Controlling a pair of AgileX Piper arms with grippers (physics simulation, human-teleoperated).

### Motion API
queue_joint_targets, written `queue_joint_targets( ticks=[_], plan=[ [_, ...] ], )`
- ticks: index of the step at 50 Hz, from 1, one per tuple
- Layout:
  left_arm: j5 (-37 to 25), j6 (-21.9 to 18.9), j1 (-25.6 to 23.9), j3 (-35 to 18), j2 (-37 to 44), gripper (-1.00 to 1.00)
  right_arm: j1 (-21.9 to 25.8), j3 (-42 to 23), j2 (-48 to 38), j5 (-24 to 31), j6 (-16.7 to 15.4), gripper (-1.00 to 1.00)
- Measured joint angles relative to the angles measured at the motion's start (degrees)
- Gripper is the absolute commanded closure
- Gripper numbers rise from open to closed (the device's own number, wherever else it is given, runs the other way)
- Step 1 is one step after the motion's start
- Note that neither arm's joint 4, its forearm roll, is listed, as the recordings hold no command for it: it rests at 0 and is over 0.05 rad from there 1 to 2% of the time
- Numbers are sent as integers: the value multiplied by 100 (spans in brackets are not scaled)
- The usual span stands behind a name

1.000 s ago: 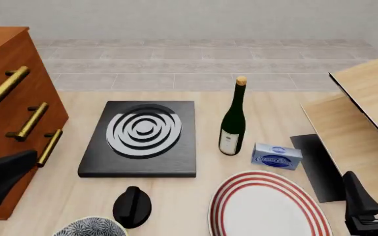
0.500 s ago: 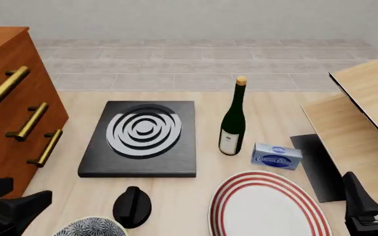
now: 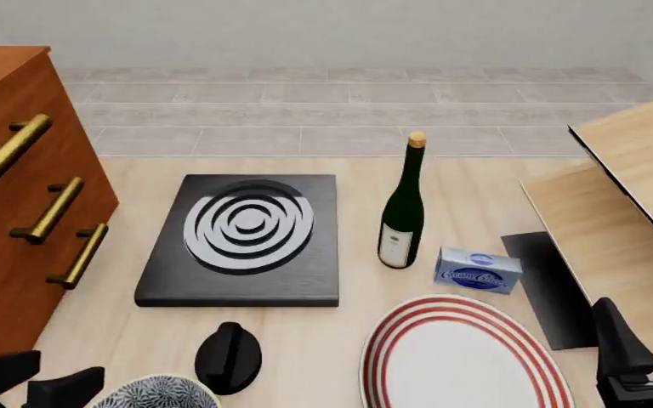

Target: Put the bowl on the top of the cabinet.

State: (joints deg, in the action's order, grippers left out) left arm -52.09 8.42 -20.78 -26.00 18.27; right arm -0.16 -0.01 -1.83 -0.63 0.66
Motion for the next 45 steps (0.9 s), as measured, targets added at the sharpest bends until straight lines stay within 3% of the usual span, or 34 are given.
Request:
queue_joint_targets(
  ticks=[45],
  plan=[
    [535,490,161,1258,-260,-100,-5,1,34,34,-25,-100]
  ],
)
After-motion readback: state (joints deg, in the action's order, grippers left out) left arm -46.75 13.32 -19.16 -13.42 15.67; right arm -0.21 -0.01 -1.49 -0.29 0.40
